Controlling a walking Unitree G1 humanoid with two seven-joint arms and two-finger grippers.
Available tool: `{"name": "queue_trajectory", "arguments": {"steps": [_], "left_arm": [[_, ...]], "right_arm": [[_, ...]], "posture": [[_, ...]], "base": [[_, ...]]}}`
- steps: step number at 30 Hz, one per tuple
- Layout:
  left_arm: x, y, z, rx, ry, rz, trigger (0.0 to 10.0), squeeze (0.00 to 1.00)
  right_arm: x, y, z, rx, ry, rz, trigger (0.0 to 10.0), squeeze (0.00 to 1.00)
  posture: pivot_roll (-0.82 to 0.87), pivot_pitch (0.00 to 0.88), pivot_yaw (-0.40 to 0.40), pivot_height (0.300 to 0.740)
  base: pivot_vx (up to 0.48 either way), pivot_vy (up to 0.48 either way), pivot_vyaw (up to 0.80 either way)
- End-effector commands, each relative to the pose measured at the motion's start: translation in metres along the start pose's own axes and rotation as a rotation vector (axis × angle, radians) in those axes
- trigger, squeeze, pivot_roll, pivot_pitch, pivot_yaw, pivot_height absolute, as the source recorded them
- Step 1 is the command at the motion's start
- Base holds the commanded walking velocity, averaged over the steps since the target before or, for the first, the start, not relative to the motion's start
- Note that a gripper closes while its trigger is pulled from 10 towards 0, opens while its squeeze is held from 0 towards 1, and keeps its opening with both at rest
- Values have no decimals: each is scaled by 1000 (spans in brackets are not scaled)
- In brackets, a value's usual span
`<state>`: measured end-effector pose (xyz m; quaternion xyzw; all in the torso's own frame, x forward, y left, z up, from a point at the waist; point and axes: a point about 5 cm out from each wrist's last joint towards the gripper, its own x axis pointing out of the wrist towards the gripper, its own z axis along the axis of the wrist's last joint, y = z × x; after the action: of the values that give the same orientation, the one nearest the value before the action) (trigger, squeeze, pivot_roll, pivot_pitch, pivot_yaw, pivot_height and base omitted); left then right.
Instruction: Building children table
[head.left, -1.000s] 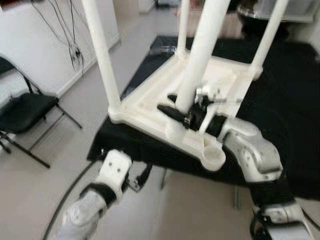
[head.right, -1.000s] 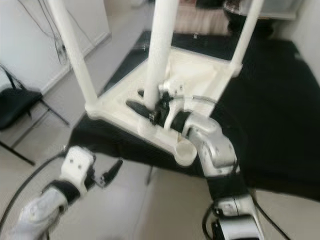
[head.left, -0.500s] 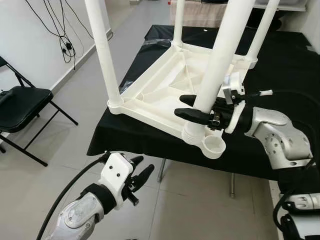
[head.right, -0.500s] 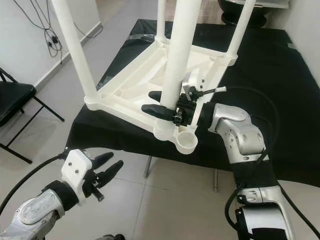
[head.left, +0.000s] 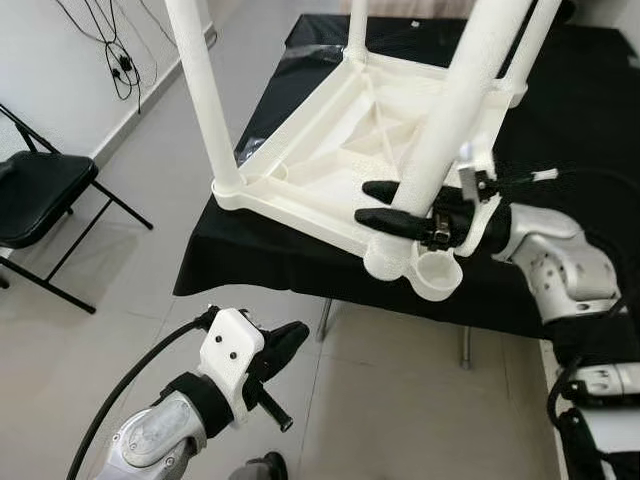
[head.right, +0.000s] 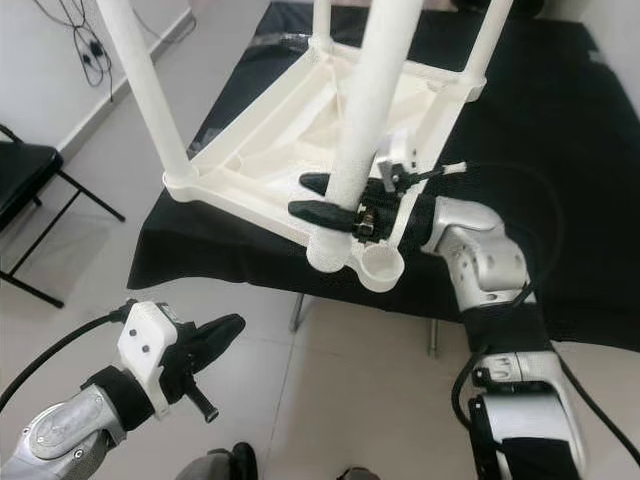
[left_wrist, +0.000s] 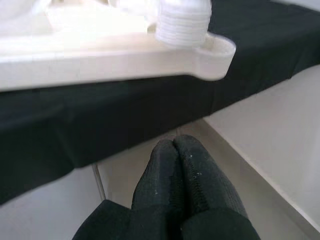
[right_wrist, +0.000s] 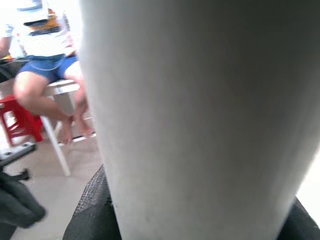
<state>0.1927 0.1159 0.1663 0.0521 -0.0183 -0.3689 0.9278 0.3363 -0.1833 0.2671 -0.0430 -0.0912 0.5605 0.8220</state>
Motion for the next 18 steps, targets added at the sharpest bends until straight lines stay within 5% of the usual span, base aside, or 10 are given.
{"name": "queue_trajectory", "arguments": {"steps": [1, 2, 3, 11, 18], "left_arm": [[-6, -2, 0, 0, 23, -10, 6118, 0], [-6, -2, 0, 0, 23, -10, 6118, 0], [-9, -3, 1, 4, 28, -12, 10000, 0], [-21, -5, 2, -9, 50, 13, 10000, 0], [-23, -6, 3, -19, 51, 4, 10000, 0]], "right_arm": [[-9, -2, 5, -35, -3, -17, 10000, 0], [-9, -2, 5, -35, -3, -17, 10000, 0], [-14, -3, 6, -41, 0, -26, 10000, 0], [-45, -2, 18, -98, 59, -41, 10000, 0], [-54, 3, 22, -111, 96, 0, 10000, 0]], "posture": [[37, 319, 24, 740], [37, 319, 24, 740], [40, 326, 29, 740], [39, 354, 54, 740], [29, 363, 59, 740]], "base": [[0, 0, 0], [0, 0, 0], [0, 0, 0], [0, 0, 0], [0, 0, 0]]}}
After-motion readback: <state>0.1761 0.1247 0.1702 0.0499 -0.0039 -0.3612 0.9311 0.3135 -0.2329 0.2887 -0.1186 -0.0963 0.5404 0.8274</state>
